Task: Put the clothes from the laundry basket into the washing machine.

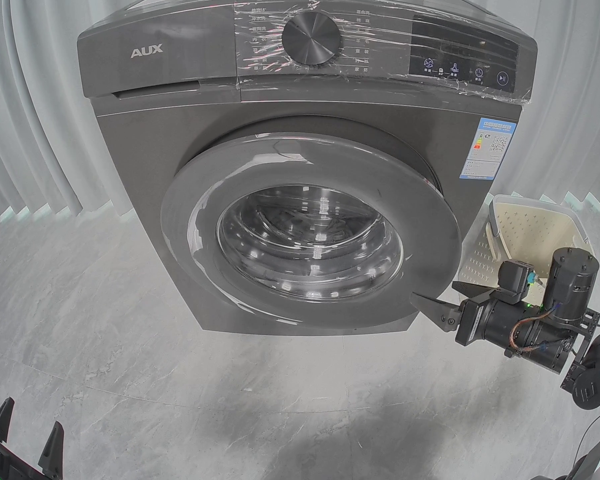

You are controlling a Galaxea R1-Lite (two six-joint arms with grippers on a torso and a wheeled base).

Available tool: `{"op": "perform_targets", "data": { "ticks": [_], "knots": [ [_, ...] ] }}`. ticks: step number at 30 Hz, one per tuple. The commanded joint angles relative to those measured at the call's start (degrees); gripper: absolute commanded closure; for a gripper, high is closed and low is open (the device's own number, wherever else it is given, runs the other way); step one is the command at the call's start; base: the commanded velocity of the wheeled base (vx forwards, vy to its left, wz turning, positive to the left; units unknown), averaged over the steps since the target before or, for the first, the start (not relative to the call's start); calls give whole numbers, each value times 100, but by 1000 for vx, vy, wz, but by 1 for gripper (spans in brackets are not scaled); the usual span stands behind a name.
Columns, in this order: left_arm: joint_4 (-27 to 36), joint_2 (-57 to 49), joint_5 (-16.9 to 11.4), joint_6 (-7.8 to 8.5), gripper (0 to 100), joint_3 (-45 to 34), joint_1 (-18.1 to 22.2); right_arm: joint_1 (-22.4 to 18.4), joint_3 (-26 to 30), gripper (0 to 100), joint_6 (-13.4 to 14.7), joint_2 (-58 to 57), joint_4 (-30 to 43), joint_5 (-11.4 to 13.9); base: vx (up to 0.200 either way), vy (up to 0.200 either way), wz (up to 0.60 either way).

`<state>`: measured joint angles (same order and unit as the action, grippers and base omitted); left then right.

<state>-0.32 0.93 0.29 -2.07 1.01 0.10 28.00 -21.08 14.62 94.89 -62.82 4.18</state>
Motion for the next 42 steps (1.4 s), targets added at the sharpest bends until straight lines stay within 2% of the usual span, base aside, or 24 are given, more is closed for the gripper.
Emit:
{"op": "perform_targets", "data": {
  "ticks": [1, 5, 9, 16, 18, 27, 28, 29, 34, 40, 42],
  "knots": [
    [-3, -93, 6, -4, 0, -92, -1, 100, 34, 0, 15, -41, -2, 13, 200, 0, 0],
    [-3, -93, -3, -4, 0, -92, -1, 188, 25, 0, 24, -50, -73, 13, 200, 0, 0],
    [-3, -93, 6, -4, 0, -92, -1, 250, -46, 0, 6, 21, -512, -5, 200, 0, 0],
    [-3, -93, 6, -4, 0, -92, -1, 179, -415, 0, 15, 390, -1013, -102, 0, 0, 0],
    [-3, -93, 6, -4, 0, -92, -1, 179, -467, 0, 6, 399, -1163, -216, 0, 0, 0],
    [-3, -93, 6, -4, 0, -92, -1, 153, -485, 0, 6, 390, -1180, -304, 0, 0, 0],
    [-3, -93, 6, -4, 0, -92, -1, 100, -652, 0, -11, 407, -1198, -568, 0, 0, 0],
    [-3, -93, 6, -4, 0, -92, -1, 127, -661, 0, 6, 399, -1189, -629, 0, 0, 0],
    [-3, -93, 6, -4, 0, -92, -1, 179, -467, 0, -3, 311, -1180, -620, 0, 0, 0],
    [-3, -93, 6, -12, 0, -92, -1, 751, 420, 0, -47, -357, -1154, -506, 0, 0, 0],
    [-3, -93, 6, -4, 0, -92, -1, 856, 543, 0, -47, -498, -1145, -506, 0, 0, 0]
  ]
}}
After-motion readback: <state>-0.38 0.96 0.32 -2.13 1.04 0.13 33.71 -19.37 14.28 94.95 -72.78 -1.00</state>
